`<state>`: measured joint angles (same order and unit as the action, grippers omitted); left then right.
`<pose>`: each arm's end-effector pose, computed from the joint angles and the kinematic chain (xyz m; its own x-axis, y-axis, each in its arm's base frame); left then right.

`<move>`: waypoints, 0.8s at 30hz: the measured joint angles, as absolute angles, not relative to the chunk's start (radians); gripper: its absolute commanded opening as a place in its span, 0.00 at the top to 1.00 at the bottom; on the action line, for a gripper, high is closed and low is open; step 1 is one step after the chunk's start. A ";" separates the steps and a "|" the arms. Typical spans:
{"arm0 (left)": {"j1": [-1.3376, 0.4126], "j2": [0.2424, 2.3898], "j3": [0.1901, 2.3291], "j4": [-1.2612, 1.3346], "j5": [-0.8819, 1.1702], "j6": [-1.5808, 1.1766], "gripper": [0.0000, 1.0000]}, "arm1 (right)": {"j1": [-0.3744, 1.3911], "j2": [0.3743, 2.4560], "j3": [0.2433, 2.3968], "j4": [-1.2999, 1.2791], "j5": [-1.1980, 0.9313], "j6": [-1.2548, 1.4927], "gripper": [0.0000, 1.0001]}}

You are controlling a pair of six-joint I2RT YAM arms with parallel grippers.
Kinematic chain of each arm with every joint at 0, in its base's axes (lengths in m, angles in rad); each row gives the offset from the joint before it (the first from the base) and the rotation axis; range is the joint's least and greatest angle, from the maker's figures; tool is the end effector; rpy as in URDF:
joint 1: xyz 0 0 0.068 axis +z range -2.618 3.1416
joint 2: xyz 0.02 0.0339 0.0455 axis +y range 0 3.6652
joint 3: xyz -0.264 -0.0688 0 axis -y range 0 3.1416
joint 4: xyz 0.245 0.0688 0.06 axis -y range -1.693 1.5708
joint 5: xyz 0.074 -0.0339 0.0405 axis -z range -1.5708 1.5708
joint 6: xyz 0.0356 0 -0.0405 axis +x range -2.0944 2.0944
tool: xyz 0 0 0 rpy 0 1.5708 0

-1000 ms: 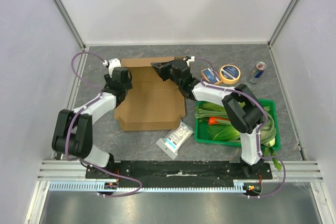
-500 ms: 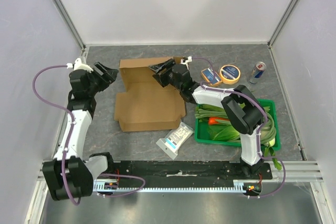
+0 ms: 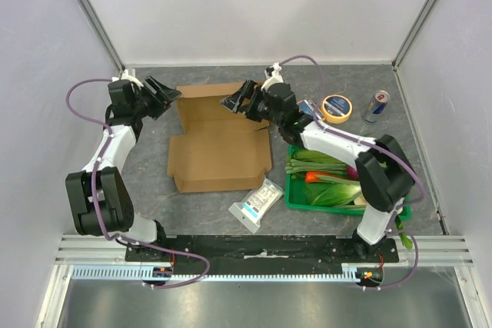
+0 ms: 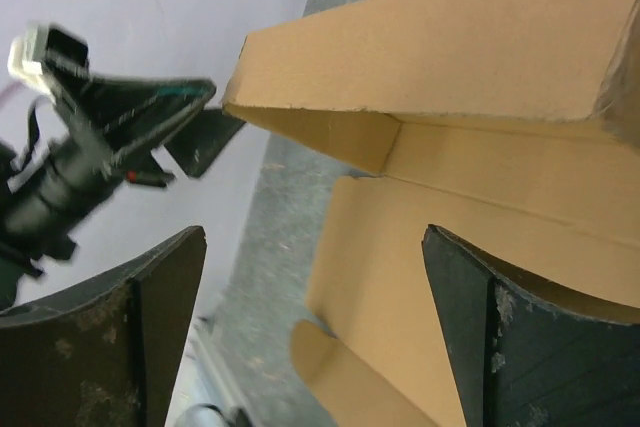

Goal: Fold the paper box

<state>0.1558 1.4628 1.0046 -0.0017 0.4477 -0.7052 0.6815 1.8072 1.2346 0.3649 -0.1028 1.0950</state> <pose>0.3312 0.0364 0.2743 -0.4916 -0.6687 -0.5578 -0.0989 0.6793 -0.7272 0.3296 0.2720 0.2653 -0.6997 0.5710 -0.4294 -0.1804 0.4404 0.8795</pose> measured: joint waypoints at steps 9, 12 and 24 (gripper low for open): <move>0.152 1.478 1.003 0.016 0.420 -0.668 0.32 | 0.528 1.512 1.210 0.086 -0.147 0.515 0.22; 0.128 1.332 0.872 0.025 0.336 -0.653 0.38 | 0.479 1.472 1.211 0.005 -0.114 0.440 0.42; -0.147 0.976 0.617 0.010 0.110 -0.617 0.35 | 0.660 1.520 1.100 -0.125 0.037 0.294 0.37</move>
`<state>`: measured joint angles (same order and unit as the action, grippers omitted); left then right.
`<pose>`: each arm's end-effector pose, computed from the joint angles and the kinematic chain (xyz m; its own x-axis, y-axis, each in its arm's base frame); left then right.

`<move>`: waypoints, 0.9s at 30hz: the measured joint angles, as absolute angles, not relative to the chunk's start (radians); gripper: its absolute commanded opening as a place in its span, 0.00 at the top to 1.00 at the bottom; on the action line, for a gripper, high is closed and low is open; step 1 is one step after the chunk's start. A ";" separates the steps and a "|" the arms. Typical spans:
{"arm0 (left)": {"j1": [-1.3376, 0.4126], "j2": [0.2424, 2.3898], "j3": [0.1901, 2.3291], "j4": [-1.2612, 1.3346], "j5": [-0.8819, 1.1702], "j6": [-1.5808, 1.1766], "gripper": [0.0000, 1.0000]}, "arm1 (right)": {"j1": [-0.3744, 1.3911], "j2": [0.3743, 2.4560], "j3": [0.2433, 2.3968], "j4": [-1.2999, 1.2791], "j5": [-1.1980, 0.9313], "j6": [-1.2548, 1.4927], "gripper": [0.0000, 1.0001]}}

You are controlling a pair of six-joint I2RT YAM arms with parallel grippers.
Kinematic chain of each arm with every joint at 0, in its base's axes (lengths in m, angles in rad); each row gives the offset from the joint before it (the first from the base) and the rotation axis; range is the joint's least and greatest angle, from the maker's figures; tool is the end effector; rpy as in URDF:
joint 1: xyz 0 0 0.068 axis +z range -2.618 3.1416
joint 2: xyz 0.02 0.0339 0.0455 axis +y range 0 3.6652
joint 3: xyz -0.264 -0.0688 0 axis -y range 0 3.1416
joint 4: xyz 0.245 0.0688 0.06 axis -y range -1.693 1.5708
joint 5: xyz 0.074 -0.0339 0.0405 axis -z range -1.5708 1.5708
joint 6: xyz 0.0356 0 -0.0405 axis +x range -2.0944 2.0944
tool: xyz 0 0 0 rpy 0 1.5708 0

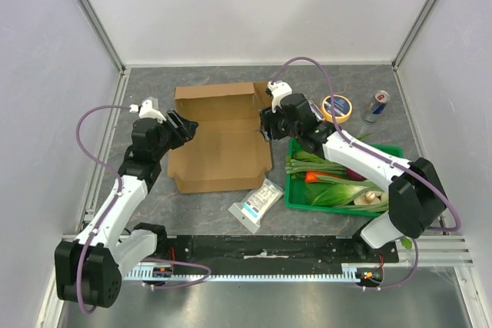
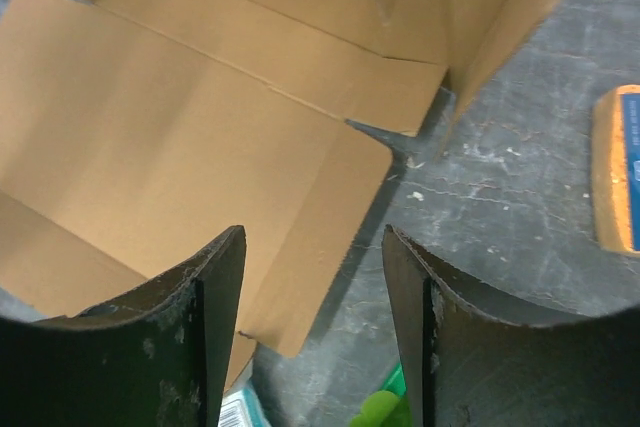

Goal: Fold the paper box

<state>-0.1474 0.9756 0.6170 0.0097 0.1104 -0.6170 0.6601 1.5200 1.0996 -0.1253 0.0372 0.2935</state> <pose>0.2222 -0.0370 0.2649 -0.4195 -0.5191 -0.7447 0.0069 0.8185 -0.5745 0.2760 0.2126 0.2751 -0.5625 -0.0706 -0.8238 -0.4439 0.8664 0.2288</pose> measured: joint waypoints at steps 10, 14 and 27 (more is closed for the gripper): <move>-0.241 1.315 0.614 0.152 0.255 -0.663 0.45 | 0.644 1.528 1.082 -0.097 0.085 0.316 0.41; -0.253 1.428 0.587 0.175 0.265 -0.736 0.42 | 0.644 1.556 1.076 -0.082 0.077 0.337 0.42; -0.044 1.515 0.478 0.362 0.304 -0.957 0.44 | 0.674 1.729 1.161 -0.079 0.144 0.287 0.57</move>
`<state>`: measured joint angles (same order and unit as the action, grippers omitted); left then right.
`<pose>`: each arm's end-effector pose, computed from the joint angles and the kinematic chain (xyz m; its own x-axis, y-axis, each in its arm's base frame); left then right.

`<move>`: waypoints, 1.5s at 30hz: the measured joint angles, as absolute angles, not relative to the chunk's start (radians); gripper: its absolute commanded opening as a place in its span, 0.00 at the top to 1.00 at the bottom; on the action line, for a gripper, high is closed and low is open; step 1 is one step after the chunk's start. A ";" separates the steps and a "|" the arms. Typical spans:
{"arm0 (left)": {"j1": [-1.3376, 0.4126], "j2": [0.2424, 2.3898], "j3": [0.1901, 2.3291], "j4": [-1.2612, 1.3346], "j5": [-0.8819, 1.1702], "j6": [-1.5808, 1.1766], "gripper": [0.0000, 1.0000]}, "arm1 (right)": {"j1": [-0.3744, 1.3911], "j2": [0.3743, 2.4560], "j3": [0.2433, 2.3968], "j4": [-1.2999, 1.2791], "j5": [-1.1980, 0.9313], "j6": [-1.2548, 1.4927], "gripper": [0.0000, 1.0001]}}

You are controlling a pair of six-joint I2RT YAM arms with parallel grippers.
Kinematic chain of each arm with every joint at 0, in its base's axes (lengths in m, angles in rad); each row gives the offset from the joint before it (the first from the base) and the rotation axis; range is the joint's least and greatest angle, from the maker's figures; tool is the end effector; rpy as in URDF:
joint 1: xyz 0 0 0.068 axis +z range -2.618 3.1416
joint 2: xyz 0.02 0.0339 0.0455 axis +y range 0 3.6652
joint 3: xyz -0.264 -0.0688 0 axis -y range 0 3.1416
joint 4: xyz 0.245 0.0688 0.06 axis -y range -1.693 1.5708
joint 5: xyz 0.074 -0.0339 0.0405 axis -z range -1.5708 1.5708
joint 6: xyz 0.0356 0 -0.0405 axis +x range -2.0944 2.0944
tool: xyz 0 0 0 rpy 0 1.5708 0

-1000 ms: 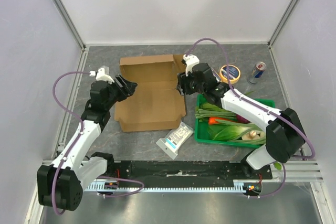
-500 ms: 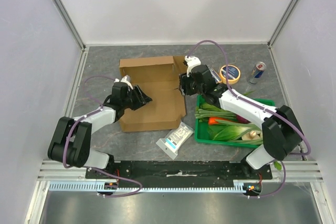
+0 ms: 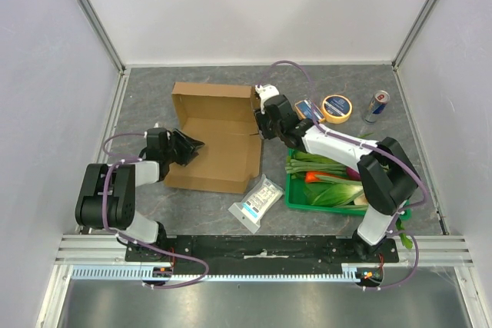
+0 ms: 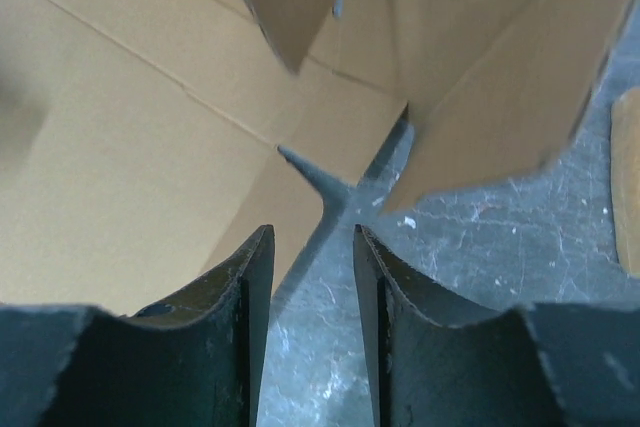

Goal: Fold the paper box

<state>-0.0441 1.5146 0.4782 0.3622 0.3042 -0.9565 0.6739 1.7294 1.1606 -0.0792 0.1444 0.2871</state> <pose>0.2652 -0.0224 0.1294 -0.5849 -0.7546 -0.2975 -0.3507 0.5659 -0.7462 0.3060 0.2378 0.2268 -0.6018 -0.1220 -0.7893 -0.3727 0.9169 0.1425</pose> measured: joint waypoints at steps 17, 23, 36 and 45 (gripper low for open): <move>-0.170 1.449 0.474 0.458 0.351 -0.969 0.81 | 0.699 1.817 1.225 -0.046 0.358 0.280 0.91; -0.171 1.600 0.422 0.619 0.338 -1.073 0.98 | 0.701 1.848 1.217 -0.004 0.437 0.319 0.95; -0.194 1.695 0.375 0.763 0.271 -1.217 0.98 | 0.701 1.946 1.206 0.049 0.477 0.419 0.98; -0.210 1.695 0.375 0.766 0.248 -1.230 0.98 | 0.701 1.979 1.187 0.153 0.488 0.435 1.00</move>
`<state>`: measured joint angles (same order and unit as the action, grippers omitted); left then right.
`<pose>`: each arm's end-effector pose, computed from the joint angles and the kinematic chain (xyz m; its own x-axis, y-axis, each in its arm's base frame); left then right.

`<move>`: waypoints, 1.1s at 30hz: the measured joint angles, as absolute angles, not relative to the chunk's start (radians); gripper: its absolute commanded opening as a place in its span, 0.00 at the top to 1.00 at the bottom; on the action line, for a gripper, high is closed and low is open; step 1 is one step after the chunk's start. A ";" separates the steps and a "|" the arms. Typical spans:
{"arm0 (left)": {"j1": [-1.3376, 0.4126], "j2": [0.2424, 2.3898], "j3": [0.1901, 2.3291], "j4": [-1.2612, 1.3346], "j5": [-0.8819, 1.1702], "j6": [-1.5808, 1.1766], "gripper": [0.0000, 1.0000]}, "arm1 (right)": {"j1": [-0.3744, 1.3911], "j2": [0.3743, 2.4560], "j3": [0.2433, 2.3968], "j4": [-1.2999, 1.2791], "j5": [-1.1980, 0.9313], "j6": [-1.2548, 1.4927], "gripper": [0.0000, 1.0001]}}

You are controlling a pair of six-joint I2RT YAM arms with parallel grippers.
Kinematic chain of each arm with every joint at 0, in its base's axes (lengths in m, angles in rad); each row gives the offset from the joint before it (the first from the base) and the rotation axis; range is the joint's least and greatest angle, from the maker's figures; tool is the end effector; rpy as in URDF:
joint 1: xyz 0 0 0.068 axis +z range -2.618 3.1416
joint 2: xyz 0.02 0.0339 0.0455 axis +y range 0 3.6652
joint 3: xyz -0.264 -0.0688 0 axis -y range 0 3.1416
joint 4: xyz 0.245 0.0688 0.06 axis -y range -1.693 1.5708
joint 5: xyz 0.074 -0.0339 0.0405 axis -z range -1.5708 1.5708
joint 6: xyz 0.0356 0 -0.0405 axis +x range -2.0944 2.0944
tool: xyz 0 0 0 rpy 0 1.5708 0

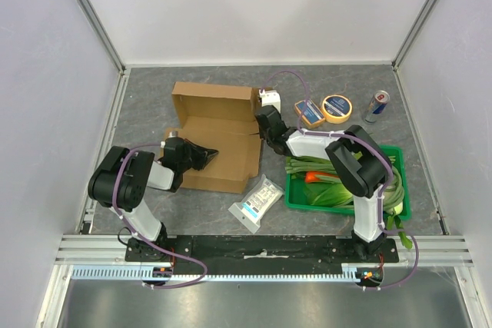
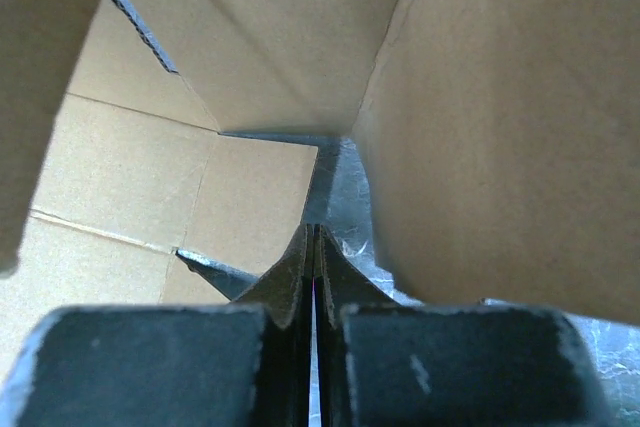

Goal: Fold the paper box

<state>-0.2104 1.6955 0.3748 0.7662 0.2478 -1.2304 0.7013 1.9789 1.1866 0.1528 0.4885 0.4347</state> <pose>0.2562 -0.0636 0.0958 -0.5550 -0.8159 -0.1621 -0.3497 0.4056 -0.8445 0.3348 0.2609 0.1606 -0.5323 0.0372 -0.8457 -0.0638 0.9944 0.0839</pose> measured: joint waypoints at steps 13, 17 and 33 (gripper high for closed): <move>-0.216 1.695 0.375 0.768 0.236 -1.237 0.98 | 0.706 1.979 1.128 0.371 0.316 0.483 1.00; -0.217 1.695 0.375 0.768 0.235 -1.238 0.98 | 0.710 1.980 1.128 0.403 0.272 0.512 1.00; -0.234 1.673 0.382 0.736 0.226 -1.227 0.81 | 0.709 2.050 1.180 0.421 0.219 0.570 0.91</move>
<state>-0.2337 1.6733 0.3824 0.7357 0.2264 -1.2270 0.7094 2.0502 1.1801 0.4213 0.2188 0.5705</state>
